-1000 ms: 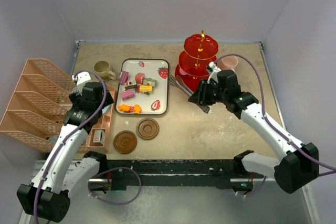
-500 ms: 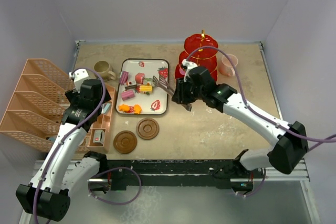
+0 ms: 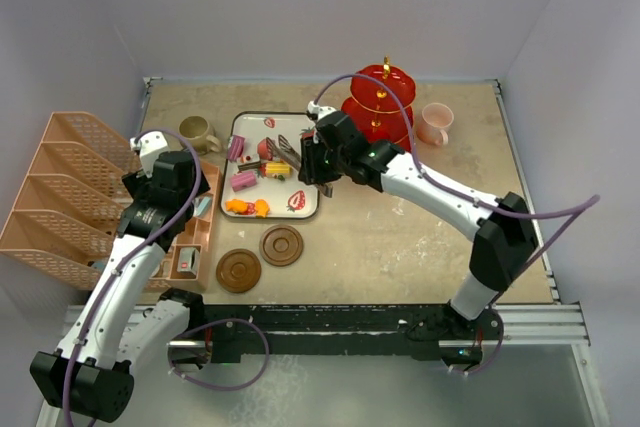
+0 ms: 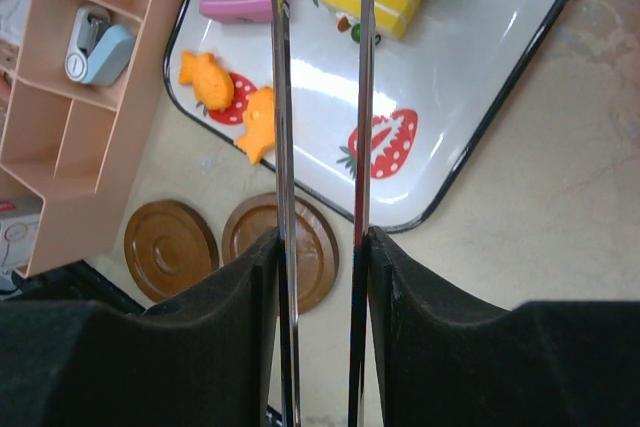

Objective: Serve the afternoon tea
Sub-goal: Adjust the dessert on the tray.

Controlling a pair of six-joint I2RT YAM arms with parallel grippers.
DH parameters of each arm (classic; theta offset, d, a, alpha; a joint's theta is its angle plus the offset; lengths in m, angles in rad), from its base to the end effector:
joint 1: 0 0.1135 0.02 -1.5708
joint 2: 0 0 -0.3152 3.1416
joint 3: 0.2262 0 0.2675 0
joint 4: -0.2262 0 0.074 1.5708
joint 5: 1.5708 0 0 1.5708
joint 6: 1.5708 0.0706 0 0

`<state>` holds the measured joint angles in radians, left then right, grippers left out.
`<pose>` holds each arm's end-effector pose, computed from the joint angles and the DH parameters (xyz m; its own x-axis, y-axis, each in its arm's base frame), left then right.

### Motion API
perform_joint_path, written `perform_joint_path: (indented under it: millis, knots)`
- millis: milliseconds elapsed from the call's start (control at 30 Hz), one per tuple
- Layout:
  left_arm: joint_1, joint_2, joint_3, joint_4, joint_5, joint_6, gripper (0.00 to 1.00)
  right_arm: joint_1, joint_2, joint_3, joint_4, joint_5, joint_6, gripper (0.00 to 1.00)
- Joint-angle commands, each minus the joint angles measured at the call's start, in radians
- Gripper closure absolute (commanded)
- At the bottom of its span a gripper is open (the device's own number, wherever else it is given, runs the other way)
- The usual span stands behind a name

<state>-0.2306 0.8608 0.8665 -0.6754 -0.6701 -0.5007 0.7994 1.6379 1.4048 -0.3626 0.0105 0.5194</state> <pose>0.1816 0.0024 0.3337 -0.3886 -0.2952 -0.8728 -0.5488 0.8351 -0.0381 0.2991 0.3066 0.3450 -0.6924 -0.0001 -0.7215 -0.4229 0.8102 0.4058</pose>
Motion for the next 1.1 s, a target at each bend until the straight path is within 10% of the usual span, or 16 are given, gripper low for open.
perform_joint_path:
  millis: [0, 1067]
  knots:
    - [-0.004, -0.001, 0.01, 0.028, -0.019, 0.022, 0.03, 0.003, 0.077, 0.107, 0.01, 0.025, 0.005, 0.6]
    - [-0.004, 0.021, 0.004, 0.046, 0.011, 0.033, 0.04, 0.0, 0.494, 0.548, -0.069, -0.028, -0.045, 0.63]
